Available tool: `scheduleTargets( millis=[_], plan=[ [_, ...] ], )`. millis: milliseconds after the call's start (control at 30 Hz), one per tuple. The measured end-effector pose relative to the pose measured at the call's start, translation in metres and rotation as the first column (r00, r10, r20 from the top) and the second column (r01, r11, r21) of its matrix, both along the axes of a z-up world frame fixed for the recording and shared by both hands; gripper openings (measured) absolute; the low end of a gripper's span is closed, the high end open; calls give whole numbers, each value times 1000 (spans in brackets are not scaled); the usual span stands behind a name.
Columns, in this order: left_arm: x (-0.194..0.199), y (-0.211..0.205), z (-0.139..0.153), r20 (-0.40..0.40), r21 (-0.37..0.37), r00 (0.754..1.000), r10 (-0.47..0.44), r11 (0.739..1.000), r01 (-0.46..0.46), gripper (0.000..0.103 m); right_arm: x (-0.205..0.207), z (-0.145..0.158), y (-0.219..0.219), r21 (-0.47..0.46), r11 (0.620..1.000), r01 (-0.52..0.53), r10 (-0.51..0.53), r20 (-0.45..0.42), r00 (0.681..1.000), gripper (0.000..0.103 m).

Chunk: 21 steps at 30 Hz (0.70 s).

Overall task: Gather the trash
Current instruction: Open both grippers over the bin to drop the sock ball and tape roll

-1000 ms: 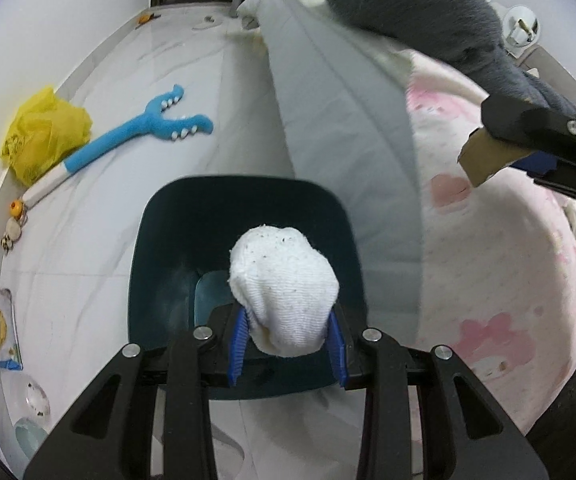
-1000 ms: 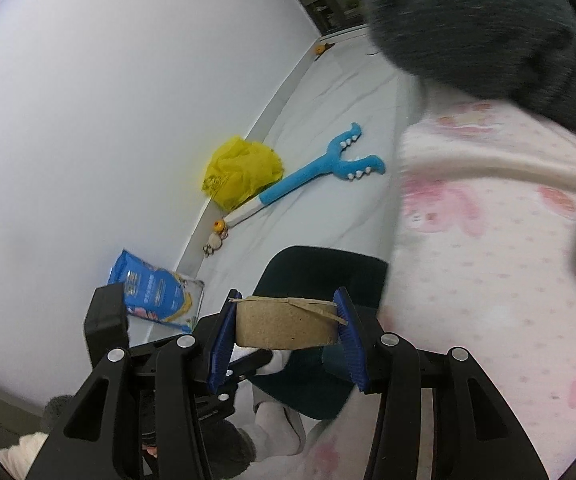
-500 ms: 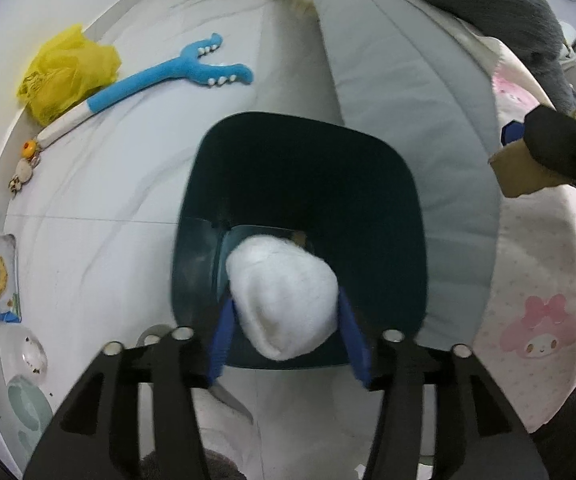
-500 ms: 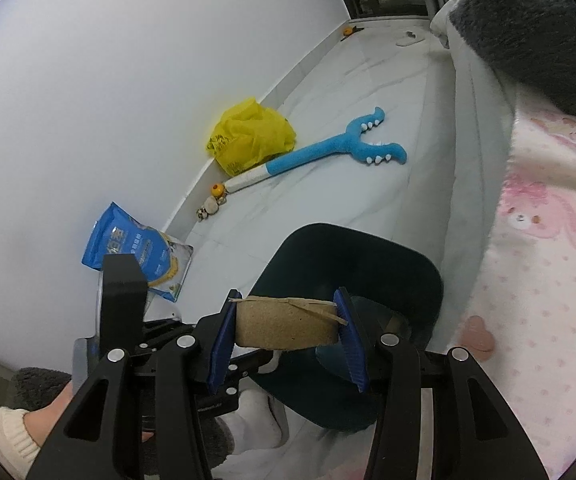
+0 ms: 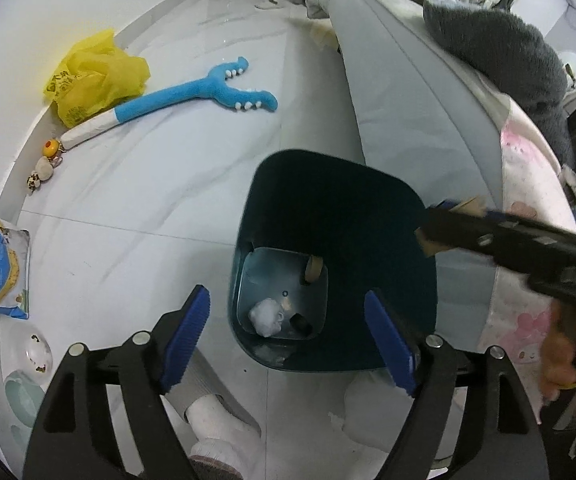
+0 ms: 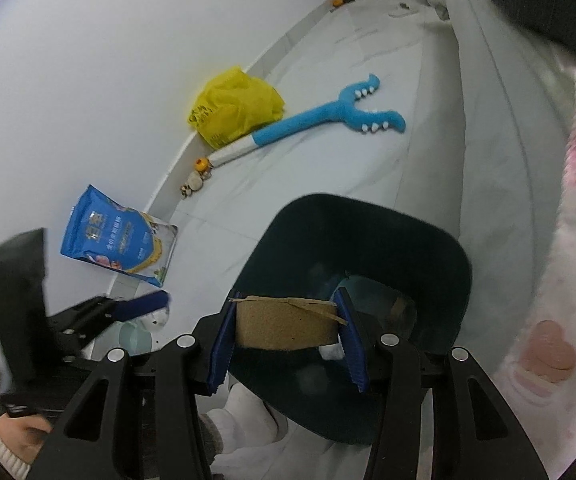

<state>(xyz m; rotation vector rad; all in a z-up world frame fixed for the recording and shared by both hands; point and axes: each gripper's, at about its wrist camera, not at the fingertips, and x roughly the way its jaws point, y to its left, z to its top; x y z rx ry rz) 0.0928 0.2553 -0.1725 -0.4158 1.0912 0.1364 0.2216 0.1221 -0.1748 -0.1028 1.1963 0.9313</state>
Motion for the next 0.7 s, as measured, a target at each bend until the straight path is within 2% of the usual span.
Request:
scheduleTargets(
  millis=[400, 700],
  plan=[
    [-16, 16, 23, 72, 32, 997, 15, 999, -18, 82, -4, -47, 22, -104, 995, -3, -4, -70, 998, 48],
    [-25, 20, 52, 168, 89, 986, -2, 996, -13, 82, -9, -75, 34, -187, 982, -14, -3, -89, 996, 48]
  ],
)
